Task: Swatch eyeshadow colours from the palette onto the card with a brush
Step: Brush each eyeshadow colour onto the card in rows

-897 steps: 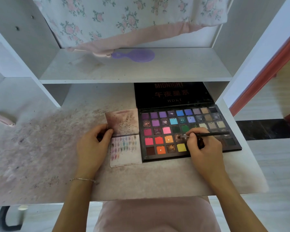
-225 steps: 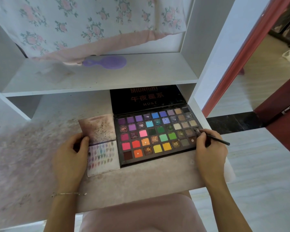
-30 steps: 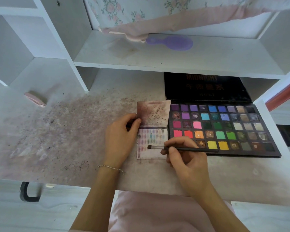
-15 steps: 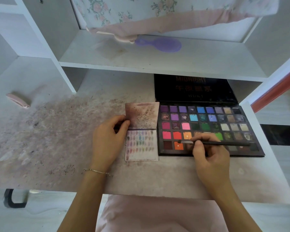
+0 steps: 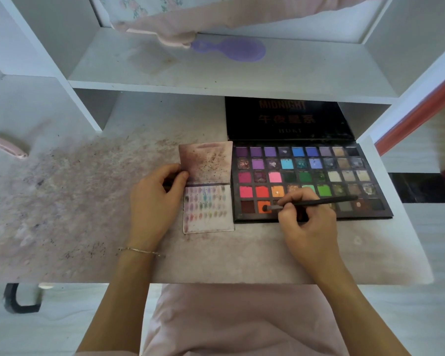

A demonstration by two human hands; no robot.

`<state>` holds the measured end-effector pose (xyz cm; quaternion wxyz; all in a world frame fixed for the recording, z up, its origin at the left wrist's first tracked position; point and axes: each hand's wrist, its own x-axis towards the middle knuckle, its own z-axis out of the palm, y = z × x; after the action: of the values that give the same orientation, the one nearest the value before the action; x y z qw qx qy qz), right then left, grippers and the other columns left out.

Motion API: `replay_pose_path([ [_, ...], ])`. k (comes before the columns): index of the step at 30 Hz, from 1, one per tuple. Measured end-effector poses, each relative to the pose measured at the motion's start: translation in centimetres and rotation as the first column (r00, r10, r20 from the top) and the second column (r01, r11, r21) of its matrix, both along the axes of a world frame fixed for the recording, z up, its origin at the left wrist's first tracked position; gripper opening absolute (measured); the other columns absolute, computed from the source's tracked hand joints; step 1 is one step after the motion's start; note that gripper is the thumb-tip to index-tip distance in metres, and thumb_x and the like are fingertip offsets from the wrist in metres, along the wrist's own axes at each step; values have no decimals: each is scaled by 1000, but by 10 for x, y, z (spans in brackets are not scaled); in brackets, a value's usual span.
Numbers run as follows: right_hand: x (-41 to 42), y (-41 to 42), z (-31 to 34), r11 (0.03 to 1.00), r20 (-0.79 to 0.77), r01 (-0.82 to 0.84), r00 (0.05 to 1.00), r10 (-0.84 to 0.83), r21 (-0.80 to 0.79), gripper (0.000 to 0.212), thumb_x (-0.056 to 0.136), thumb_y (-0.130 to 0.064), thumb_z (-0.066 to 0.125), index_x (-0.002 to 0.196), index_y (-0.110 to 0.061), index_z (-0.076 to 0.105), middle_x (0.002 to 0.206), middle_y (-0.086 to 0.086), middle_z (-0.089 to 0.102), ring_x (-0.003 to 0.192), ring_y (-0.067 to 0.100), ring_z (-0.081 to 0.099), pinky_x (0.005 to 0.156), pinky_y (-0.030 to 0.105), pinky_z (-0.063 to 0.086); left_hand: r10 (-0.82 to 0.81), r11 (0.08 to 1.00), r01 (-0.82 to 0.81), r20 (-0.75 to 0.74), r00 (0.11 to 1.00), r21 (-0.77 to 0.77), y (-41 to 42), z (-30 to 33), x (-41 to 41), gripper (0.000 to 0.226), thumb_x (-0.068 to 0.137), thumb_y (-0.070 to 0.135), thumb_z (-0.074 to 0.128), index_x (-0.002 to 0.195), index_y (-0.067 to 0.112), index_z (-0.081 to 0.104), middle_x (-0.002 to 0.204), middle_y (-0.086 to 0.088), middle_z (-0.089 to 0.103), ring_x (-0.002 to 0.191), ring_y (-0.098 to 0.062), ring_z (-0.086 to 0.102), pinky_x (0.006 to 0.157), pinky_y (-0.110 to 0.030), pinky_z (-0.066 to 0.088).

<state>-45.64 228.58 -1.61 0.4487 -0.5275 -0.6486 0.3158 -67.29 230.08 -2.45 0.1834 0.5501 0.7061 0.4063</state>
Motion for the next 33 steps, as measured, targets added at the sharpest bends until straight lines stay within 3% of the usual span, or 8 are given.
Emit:
replay_pose_path([
  [4,-1,1,1,999,11,-13,1000,13,-30,21,72,-12,48,67,-32,49,60,-11,57,61,-1,53,51,8,39,-6,1000,6,-7,1000,-5,0,1,0,18,88,17,56,101,12,68,87,8,62,77,-8,56,66,-1,37],
  [9,1,0,0,999,10,5,1000,-5,-32,19,73,-13,48,67,-31,47,60,-13,51,59,-1,50,53,11,39,-11,1000,11,-25,1000,-8,0,0,0,19,88,17,56,102,10,67,88,5,62,80,-12,57,73,-19,39],
  [15,1,-1,2,998,-58,60,997,-59,18,23,74,-8,48,69,-30,47,59,-14,51,59,-4,52,52,7,39,-8,1000,8,-45,999,0,1,0,0,19,88,17,56,102,10,67,87,5,61,80,-12,57,73,-20,40],
  [19,-12,-2,4,999,-110,-25,994,30,42,24,77,-7,49,76,-31,49,62,-12,52,61,5,54,52,14,43,-10,1000,11,-36,999,15,1,-1,0,17,88,17,56,99,13,68,86,7,62,78,-10,57,69,-20,41],
  [24,-44,-11,1,975,-114,-220,970,216,-23,20,78,-12,54,78,-31,50,70,-3,59,64,16,56,58,26,46,-25,1000,25,-33,999,11,2,0,-1,17,89,17,55,100,14,67,87,10,62,76,-5,55,66,-2,38],
  [28,-56,-15,-3,948,-93,-309,949,301,-78,2,77,-13,56,79,-14,57,69,1,61,65,15,54,58,22,44,-28,999,29,-27,999,22,1,1,0,16,88,17,55,98,14,68,85,10,62,73,0,55,66,-4,39],
  [33,-54,-14,-5,939,-111,-331,941,320,-96,2,77,-17,55,77,-18,58,71,2,63,68,16,59,64,32,50,-23,999,23,-4,1000,23,2,0,1,15,87,15,56,98,15,68,81,10,63,72,0,56,69,-13,45],
])
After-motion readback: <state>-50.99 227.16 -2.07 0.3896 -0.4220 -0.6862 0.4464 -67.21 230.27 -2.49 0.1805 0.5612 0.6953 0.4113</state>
